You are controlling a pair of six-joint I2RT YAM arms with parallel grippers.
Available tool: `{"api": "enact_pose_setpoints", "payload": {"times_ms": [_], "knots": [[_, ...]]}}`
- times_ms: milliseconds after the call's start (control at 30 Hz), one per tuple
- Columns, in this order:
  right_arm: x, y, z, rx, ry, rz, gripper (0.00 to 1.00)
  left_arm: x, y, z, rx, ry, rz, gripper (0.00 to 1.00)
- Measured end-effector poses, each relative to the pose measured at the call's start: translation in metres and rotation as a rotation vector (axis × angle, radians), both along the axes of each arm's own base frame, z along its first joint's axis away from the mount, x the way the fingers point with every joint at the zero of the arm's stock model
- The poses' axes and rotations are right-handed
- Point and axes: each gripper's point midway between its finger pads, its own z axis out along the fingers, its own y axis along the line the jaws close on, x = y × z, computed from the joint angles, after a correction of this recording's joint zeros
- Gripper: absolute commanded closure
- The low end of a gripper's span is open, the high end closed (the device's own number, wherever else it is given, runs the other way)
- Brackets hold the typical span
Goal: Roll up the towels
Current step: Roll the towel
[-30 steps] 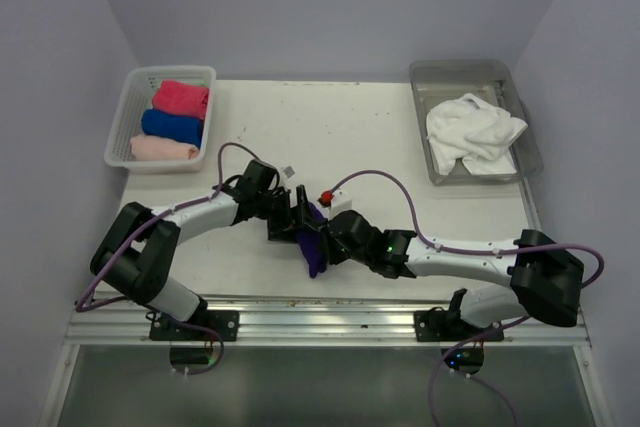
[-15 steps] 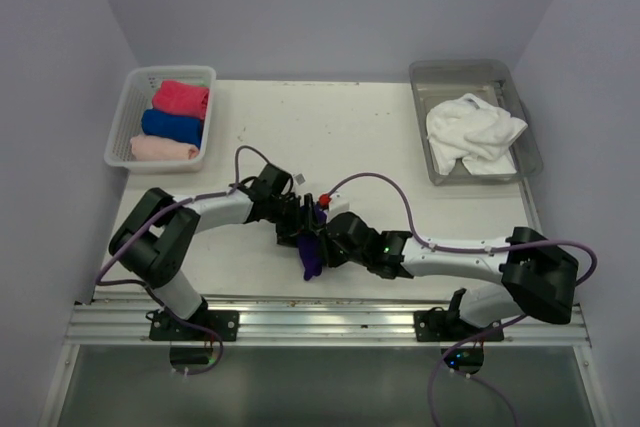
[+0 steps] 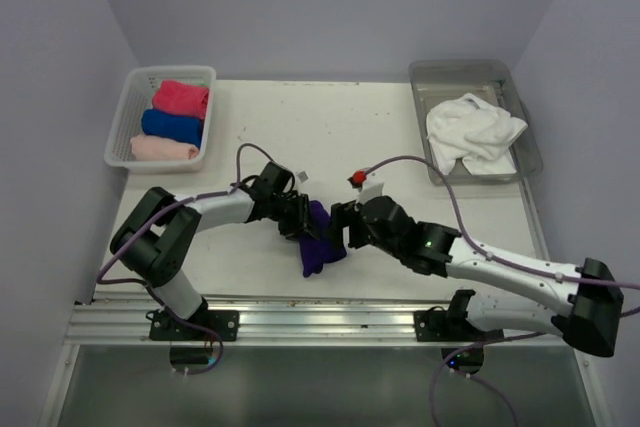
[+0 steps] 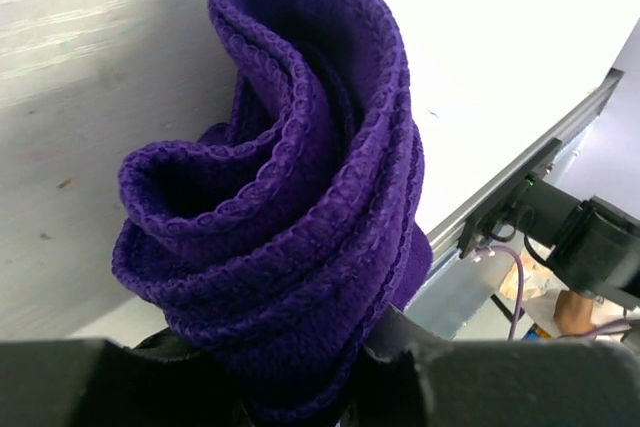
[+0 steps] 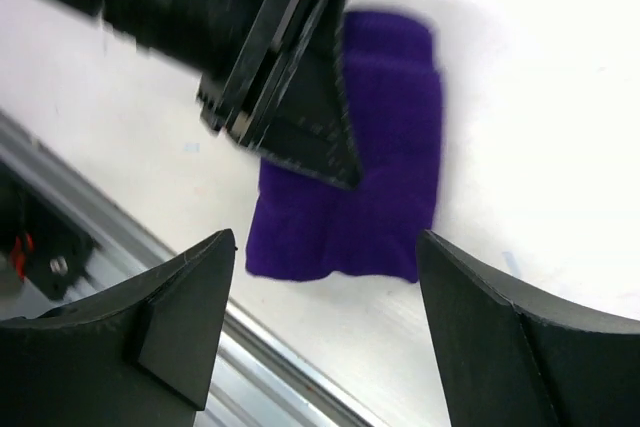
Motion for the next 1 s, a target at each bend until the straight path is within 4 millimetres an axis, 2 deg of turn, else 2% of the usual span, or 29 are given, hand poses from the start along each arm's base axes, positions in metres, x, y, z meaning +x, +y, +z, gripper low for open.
{"api": "enact_pose_setpoints", "payload": {"times_ms": [67, 133, 200, 300, 400, 500, 767, 867, 1000], "knots": [[0.013, -0.019, 0.024, 0.048, -0.037, -0.071, 0.24, 0.002, -0.003, 0.004, -0.015, -0.009, -0.011, 0.93], [0.027, -0.042, 0.039, 0.077, -0.058, -0.158, 0.28, 0.006, -0.008, 0.012, -0.047, -0.033, -0.033, 0.92], [0.035, -0.058, 0.038, 0.072, -0.051, -0.223, 0.3, 0.009, -0.014, 0.021, -0.083, -0.055, -0.054, 0.92], [0.034, -0.068, 0.017, 0.023, -0.001, -0.245, 0.3, 0.015, -0.022, 0.042, -0.149, -0.105, -0.091, 0.9], [0.024, -0.066, -0.005, -0.017, 0.063, -0.206, 0.32, 0.019, -0.029, 0.065, -0.222, -0.156, -0.129, 0.9], [0.017, -0.063, -0.014, -0.025, 0.096, -0.169, 0.37, 0.021, -0.034, 0.078, -0.273, -0.188, -0.159, 0.9], [0.012, -0.049, -0.03, -0.038, 0.149, -0.104, 0.44, 0.02, -0.039, 0.088, -0.329, -0.205, -0.192, 0.89], [0.011, -0.041, -0.028, -0.011, 0.153, -0.077, 0.49, 0.019, -0.039, 0.09, -0.337, -0.208, -0.197, 0.89], [0.009, -0.033, -0.023, 0.027, 0.152, -0.048, 0.49, 0.019, -0.039, 0.09, -0.343, -0.206, -0.2, 0.9]]}}
